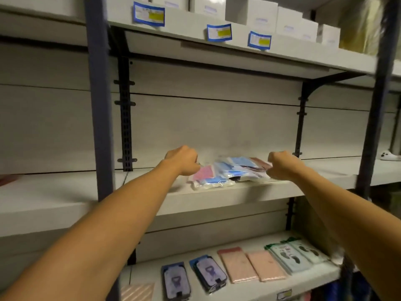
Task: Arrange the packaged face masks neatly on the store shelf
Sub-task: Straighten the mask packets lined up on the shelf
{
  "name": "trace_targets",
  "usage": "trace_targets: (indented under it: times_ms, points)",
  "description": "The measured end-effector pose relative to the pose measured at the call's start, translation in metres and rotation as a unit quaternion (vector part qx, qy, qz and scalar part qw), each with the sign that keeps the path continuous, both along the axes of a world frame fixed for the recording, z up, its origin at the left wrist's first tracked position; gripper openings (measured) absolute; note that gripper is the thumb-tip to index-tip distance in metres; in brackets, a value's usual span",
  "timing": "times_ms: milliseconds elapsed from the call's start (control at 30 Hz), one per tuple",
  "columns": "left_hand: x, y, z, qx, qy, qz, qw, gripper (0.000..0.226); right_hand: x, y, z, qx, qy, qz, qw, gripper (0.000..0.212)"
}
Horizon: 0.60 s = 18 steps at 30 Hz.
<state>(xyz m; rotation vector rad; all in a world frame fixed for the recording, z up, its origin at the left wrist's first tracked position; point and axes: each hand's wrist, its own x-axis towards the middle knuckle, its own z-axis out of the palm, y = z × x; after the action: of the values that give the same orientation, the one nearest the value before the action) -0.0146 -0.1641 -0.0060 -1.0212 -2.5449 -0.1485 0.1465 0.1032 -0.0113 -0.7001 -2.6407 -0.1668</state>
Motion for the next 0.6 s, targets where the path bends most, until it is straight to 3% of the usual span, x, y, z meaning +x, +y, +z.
trace_targets:
  times_ms: [433, 600]
  points:
    - [-0.045, 0.108, -0.005, 0.05, -0.074, 0.016, 0.996, 0.022, -0.049, 0.123, -0.002, -0.032, -0.012, -0.005, 0.999, 0.036]
    - [-0.048, 0.149, -0.002, 0.13, -0.154, 0.036, 0.979, 0.031, -0.076, 0.162, 0.0, -0.048, -0.018, 0.037, 0.998, 0.035]
